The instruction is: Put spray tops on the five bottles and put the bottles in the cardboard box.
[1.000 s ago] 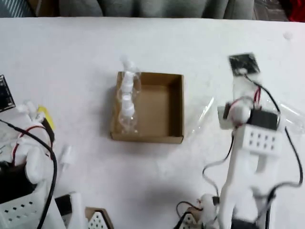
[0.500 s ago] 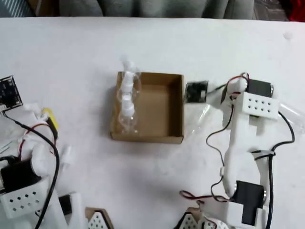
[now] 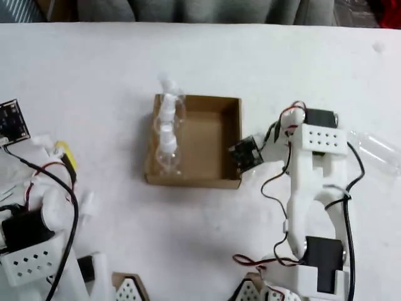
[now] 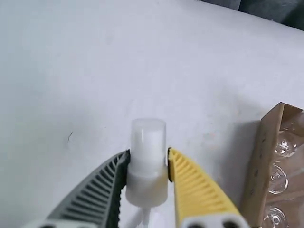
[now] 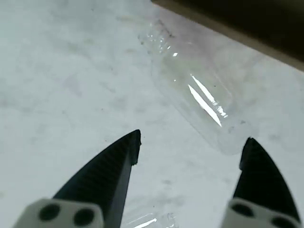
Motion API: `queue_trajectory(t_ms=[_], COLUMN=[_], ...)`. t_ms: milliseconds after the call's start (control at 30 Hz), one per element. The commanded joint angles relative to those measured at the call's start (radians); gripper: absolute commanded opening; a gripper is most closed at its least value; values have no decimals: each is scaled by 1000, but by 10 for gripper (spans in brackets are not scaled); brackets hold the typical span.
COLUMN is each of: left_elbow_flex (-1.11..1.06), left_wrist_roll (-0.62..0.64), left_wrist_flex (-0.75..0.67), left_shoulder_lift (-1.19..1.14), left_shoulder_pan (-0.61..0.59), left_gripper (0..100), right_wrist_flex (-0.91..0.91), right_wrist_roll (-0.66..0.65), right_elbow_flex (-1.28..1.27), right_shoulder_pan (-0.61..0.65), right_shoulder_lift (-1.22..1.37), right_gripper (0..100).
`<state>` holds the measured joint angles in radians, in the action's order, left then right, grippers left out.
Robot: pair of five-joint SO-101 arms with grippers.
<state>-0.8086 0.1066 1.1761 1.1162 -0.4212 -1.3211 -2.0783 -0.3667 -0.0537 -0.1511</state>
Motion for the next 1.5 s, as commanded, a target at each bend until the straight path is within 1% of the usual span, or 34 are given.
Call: queue_trajectory(t_ms=[0,200,533,767,900,967,1067,1133,1200,1233,1333,1467], left_elbow_flex=[5,5,3,3,3,3,3,3,3,3,3,3], left_wrist_roll=[-9,-9,-9,-9,-9,-9,-9,-9,-8,-6,-3,-3], left_wrist_flex=[-29,-29,-29,-26,-26,-28,-28,-28,-26,-25,-23,-20], left_shoulder_lift=[15,15,15,15,15,15,15,15,15,15,15,15], left_shoulder_pan=[-7,-8,-8,-8,-7,-5,-4,-4,-4,-4,-7,-7], left_gripper=[22,22,21,21,21,21,21,21,21,21,21,21], right_wrist_flex=[143,300,526,613,627,627,625,631,625,622,572,404], right_wrist_roll=[-40,-48,-48,-44,-41,-41,-34,29,149,222,474,821], right_elbow_flex=[-74,-184,-353,-376,-345,-330,-324,-311,-276,-256,-198,-89], right_shoulder_pan=[16,56,54,56,24,4,-30,-50,-71,-81,-119,-177], right_shoulder_lift=[-10,-10,-8,56,107,113,110,110,110,110,110,110], right_gripper=[290,237,234,231,222,163,8,39,27,13,17,17])
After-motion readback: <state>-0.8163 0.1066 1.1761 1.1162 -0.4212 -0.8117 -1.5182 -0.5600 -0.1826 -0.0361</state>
